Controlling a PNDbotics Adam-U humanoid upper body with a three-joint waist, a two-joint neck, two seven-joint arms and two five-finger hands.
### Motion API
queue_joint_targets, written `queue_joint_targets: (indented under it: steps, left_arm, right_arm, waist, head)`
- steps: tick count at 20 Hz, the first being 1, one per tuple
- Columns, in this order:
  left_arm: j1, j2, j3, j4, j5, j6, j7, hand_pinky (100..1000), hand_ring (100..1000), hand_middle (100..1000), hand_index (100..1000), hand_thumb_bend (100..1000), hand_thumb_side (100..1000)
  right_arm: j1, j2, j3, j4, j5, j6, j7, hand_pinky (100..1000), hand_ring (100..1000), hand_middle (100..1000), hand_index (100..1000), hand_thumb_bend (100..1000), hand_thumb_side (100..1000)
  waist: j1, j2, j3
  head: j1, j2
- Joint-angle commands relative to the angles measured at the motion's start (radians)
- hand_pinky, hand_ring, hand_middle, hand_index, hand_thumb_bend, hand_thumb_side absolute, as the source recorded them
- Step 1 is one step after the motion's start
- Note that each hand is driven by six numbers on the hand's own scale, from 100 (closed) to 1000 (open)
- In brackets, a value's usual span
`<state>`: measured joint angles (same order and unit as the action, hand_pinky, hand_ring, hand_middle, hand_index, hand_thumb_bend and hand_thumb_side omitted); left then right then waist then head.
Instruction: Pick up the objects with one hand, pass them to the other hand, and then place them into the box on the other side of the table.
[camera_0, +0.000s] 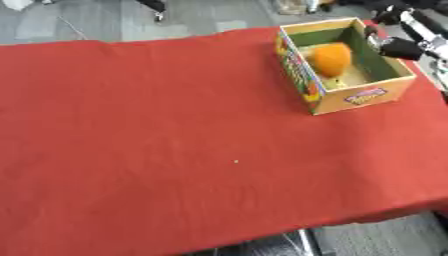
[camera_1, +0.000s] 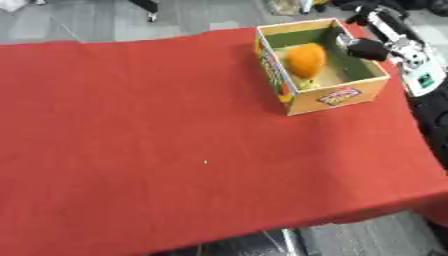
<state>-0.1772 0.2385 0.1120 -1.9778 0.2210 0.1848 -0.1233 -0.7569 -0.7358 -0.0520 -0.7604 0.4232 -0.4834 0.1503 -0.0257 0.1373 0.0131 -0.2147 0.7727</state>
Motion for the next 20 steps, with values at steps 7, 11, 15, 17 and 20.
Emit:
queue_joint_targets:
  steps: [7, 11, 15, 17, 20]
  left_arm:
    - [-0.013, 0.002, -0.004, -0.022, 0.009, 0.008, 0.002, 883, 703, 609, 736, 325, 703]
    - [-0.013, 0.0, -0.004, -0.022, 0.011, 0.01, 0.002, 883, 702, 609, 736, 318, 706]
    - [-0.014, -0.005, -0.003, -0.022, 0.008, 0.012, 0.002, 883, 702, 609, 735, 318, 705]
    - [-0.015, -0.008, -0.001, -0.022, 0.002, 0.012, 0.004, 884, 703, 609, 735, 316, 704]
    - [-0.015, -0.012, 0.002, -0.022, -0.018, 0.005, 0.006, 884, 705, 611, 735, 311, 701]
  right_arm:
    - [-0.03, -0.027, 0.004, 0.055, 0.175, 0.005, 0.049, 890, 881, 961, 1000, 100, 187]
    - [-0.024, -0.024, -0.012, 0.059, 0.269, 0.001, 0.018, 888, 878, 956, 1000, 100, 214]
    - [0.014, -0.03, -0.029, -0.02, 0.236, -0.03, -0.06, 882, 867, 928, 997, 100, 202]
    - [0.059, -0.029, -0.044, -0.124, 0.171, -0.049, -0.117, 880, 856, 899, 970, 100, 249]
    - [0.148, -0.001, -0.078, -0.327, 0.043, -0.042, -0.186, 874, 840, 861, 932, 100, 382]
  waist:
    - [-0.005, -0.018, 0.007]
    - [-0.005, -0.018, 0.007]
    - [-0.006, -0.018, 0.004]
    - [-0.008, -0.018, 0.001]
    - [-0.011, -0.019, -0.004]
  head:
    - [-0.012, -0.003]
    - [-0.012, -0.003]
    - [0.009, -0.003]
    - [0.052, -0.003]
    - [0.137, -0.003]
